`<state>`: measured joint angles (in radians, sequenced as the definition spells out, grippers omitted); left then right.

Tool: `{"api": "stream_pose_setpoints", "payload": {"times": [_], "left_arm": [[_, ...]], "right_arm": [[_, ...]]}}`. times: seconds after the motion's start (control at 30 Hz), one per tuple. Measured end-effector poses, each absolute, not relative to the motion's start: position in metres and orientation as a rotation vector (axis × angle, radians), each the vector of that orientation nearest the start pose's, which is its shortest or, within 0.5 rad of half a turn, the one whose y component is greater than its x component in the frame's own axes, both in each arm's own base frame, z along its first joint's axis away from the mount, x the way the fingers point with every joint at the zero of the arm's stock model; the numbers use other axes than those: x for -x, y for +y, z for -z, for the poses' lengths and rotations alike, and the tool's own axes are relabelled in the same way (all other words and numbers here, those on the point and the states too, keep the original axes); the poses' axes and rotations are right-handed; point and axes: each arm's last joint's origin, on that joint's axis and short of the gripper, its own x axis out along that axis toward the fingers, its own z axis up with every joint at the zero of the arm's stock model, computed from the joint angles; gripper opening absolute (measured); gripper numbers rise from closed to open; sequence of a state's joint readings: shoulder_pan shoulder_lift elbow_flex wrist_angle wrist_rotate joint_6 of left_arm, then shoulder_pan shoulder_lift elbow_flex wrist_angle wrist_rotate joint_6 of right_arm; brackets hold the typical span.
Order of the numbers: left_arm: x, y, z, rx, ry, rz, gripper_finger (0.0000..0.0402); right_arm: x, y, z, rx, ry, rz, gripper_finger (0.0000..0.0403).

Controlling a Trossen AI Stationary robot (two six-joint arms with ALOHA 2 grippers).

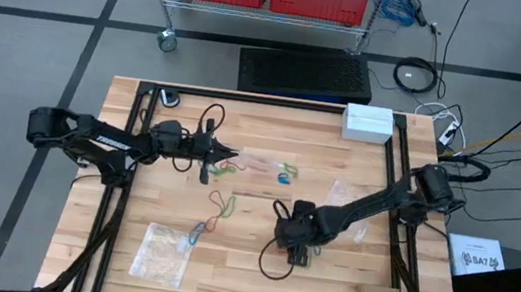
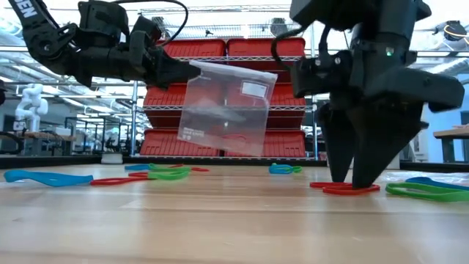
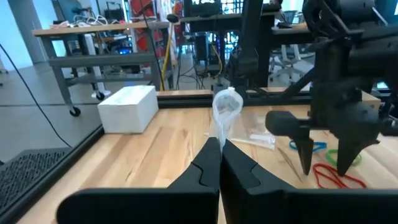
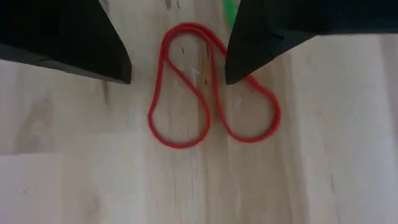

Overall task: Sort rubber bands
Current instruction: Put the bottom right red rubber band into the zip bag

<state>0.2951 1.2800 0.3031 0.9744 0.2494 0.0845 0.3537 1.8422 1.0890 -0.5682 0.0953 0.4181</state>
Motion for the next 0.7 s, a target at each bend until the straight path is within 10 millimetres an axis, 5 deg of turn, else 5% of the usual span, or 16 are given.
{"api": "stream_pose_setpoints", "payload": {"times": [0.23,0.53,0.7], "left_arm": [[-0.219,0.059,-0.185,-0.081,0.018,-0.045,0.0],[-0.219,0.059,-0.185,-0.08,0.019,-0.045,0.0],[-0.219,0.059,-0.185,-0.081,0.019,-0.045,0.0]], "right_arm": [[-0.317,0.115,-0.128,-0.076,1.348,0.046,0.0229],[-0.32,0.111,-0.124,-0.095,1.362,0.019,0.0029],[-0.324,0.109,-0.132,-0.055,1.403,-0.007,0.001]]}}
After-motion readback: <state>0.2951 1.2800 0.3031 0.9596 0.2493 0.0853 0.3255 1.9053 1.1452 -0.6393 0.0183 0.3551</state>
